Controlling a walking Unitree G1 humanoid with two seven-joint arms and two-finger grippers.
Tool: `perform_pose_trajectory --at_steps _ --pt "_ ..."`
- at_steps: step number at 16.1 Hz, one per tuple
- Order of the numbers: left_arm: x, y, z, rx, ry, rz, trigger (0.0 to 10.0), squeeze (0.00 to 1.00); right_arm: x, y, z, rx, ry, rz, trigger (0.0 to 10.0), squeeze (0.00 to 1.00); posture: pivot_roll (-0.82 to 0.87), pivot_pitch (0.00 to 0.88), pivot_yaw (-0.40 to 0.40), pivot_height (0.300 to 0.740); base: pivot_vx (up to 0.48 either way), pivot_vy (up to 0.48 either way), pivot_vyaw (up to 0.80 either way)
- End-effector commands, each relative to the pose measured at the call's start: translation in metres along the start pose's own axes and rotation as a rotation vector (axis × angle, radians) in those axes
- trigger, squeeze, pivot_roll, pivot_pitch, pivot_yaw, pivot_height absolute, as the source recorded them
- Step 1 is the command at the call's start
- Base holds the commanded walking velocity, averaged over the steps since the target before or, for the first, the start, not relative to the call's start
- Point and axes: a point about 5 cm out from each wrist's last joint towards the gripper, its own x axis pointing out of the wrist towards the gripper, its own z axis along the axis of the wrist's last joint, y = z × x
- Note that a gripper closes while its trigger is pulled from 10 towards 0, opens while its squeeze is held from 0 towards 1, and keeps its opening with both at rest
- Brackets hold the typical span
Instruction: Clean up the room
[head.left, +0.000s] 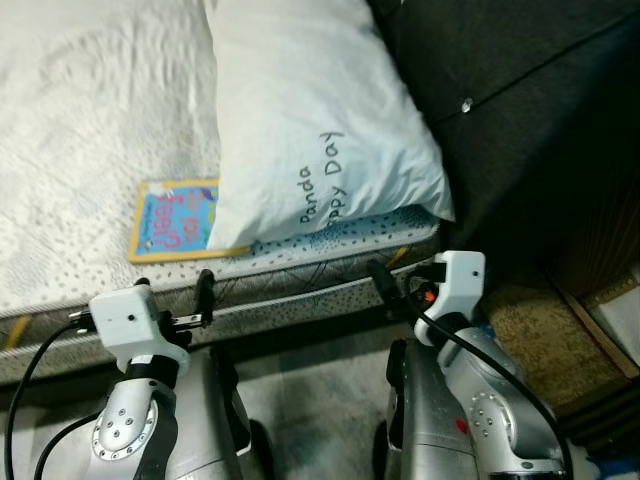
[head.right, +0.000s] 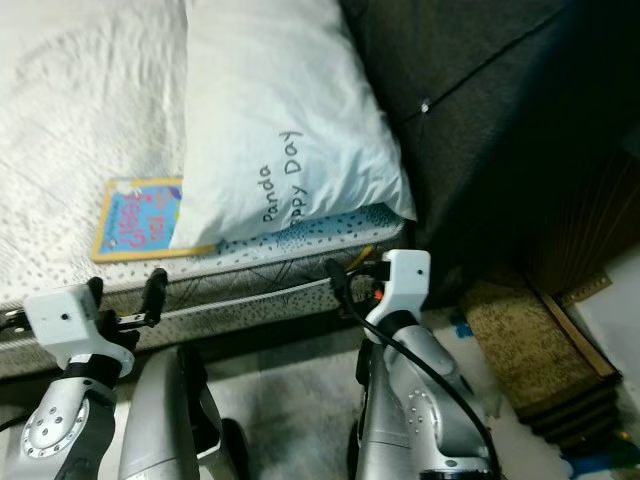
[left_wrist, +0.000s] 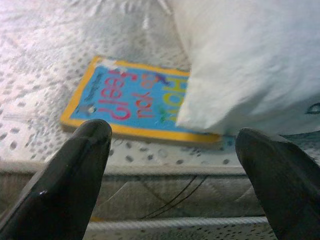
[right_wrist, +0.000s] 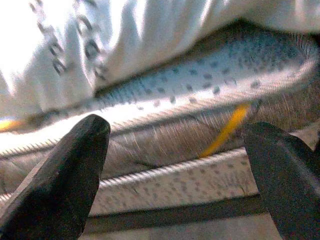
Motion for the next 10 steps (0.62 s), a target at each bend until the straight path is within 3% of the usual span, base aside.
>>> perform_pose_trajectory --at_steps 1,5,7,10 --pt "0.004 0.003 -0.001 0.003 0.012 0.006 10.0 0.00 0.002 0.005 0.011 0.019 -0.053 -0.006 10.0 0.00 -0.17 0.083 0.031 0.503 0.000 0.000 0.00" --pt "0.029 -0.007 0.004 -0.026 -0.022 -0.020 10.0 0.00 0.025 0.004 0.040 0.024 -0.162 0.004 10.0 0.00 -0.17 0.000 0.044 0.507 0.000 0.000 -0.24" --pt "0.041 -0.008 0.006 -0.031 -0.046 -0.029 10.0 0.00 0.036 -0.004 0.052 0.020 -0.192 -0.006 10.0 0.00 -0.17 0.000 0.045 0.531 0.000 0.000 -0.47" --pt "0.053 -0.007 0.006 -0.036 -0.067 -0.026 10.0 0.00 0.044 -0.001 0.058 0.017 -0.219 0.008 10.0 0.00 -0.18 0.000 0.051 0.563 0.000 0.000 -0.46"
